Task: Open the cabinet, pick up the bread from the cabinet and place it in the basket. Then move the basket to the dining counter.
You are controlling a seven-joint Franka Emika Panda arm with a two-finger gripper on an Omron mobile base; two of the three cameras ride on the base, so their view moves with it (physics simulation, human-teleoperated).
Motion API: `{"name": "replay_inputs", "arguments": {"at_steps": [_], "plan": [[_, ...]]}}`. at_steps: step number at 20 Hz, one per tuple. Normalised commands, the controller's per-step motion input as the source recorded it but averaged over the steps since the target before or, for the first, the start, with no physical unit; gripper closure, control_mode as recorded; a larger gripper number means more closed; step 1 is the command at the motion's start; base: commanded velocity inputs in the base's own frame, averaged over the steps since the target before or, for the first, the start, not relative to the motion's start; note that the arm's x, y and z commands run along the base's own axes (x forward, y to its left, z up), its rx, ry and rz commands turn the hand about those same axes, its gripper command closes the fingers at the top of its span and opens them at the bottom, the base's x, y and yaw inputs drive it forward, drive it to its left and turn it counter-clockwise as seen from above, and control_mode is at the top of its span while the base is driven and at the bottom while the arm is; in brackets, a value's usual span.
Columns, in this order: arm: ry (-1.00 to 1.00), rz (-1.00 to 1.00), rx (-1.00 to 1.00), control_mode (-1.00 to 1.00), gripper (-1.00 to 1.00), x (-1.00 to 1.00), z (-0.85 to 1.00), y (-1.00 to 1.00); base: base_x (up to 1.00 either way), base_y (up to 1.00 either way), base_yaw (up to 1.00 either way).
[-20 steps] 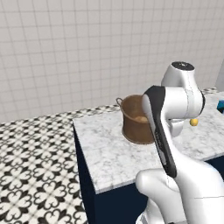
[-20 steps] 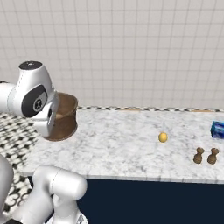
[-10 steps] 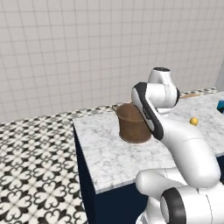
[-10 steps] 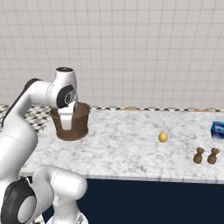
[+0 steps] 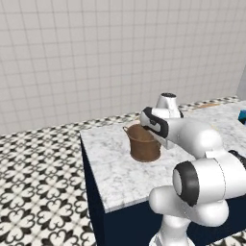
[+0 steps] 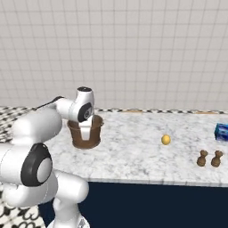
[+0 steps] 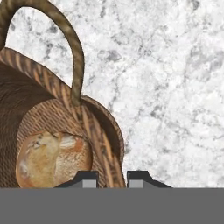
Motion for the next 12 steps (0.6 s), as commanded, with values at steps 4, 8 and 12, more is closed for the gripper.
{"name": "replay_inputs", "arguments": {"at_steps": [4,8,12], "plan": [[0.00,0.04,0.00,-1.00,1.00,0.38,-0.69,-0.10,0.00,0.00,0.00],[0.00,0.06,0.00,-1.00,1.00,0.17,-0.19,0.00,0.00,0.00,0.00],[0.00,0.03,0.00,-1.00,-1.00,0.09,-0.09,0.00,0.00,0.00,0.00]]}}
